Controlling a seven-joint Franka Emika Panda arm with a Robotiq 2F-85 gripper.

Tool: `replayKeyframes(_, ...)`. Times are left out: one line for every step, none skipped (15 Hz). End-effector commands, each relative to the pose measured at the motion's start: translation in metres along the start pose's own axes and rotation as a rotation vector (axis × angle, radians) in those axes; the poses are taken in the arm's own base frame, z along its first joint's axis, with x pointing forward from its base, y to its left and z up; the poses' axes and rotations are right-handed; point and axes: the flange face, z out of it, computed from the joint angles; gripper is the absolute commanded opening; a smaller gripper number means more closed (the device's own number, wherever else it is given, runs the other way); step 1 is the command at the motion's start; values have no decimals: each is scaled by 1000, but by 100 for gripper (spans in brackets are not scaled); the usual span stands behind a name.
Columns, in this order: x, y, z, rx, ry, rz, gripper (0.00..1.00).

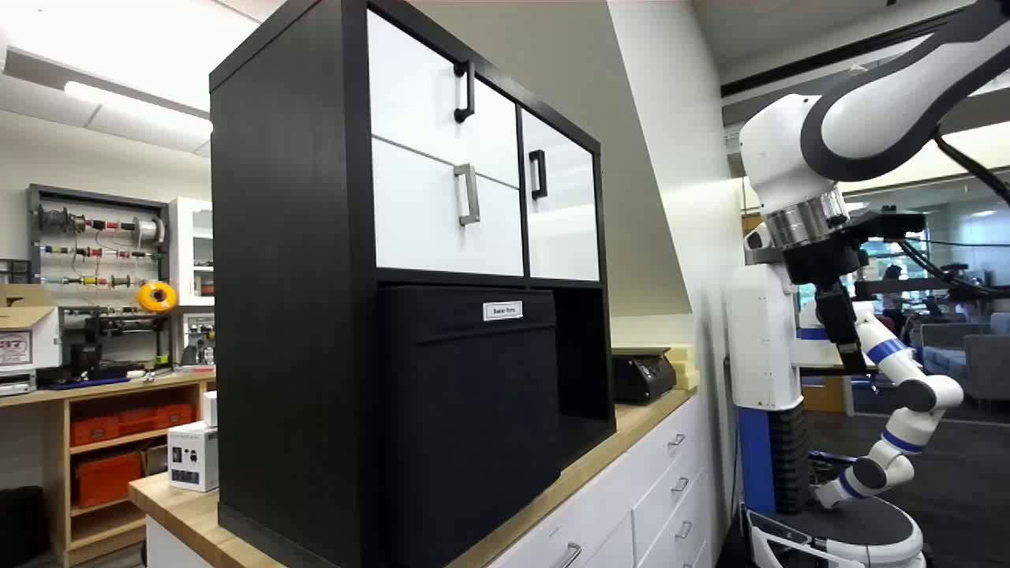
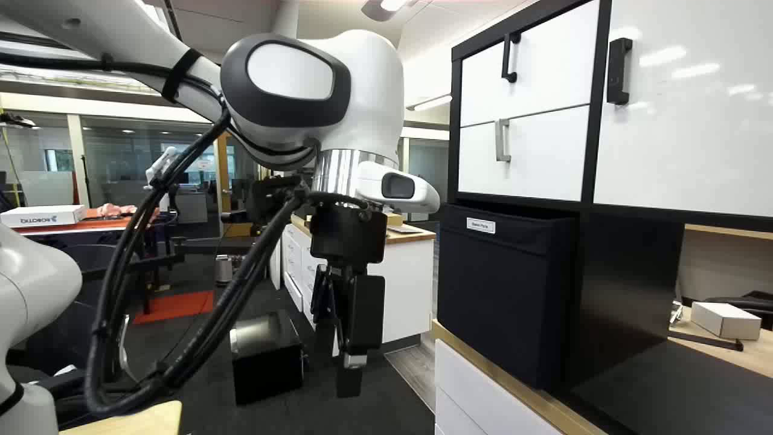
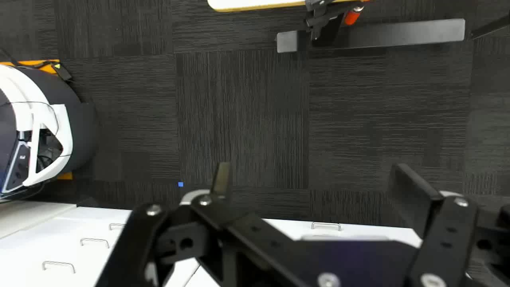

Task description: Open black lower drawer of the cabinet

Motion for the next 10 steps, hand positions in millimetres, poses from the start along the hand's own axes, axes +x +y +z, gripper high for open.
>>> replayKeyframes(0,0,0,0,-1,0,100)
replayKeyframes(0,0,0,0,-1,0,100)
replayKeyframes(0,0,0,0,-1,0,100)
replayKeyframes(0,0,0,0,-1,0,100)
replayKeyframes(0,0,0,0,-1,0,100)
replayKeyframes(0,0,0,0,-1,0,100)
replayKeyframes(0,0,0,0,-1,0,100)
replayKeyframes(0,0,0,0,-1,0,100)
replayKeyframes(0,0,0,0,-1,0,100)
replayKeyframes(0,0,0,0,-1,0,100)
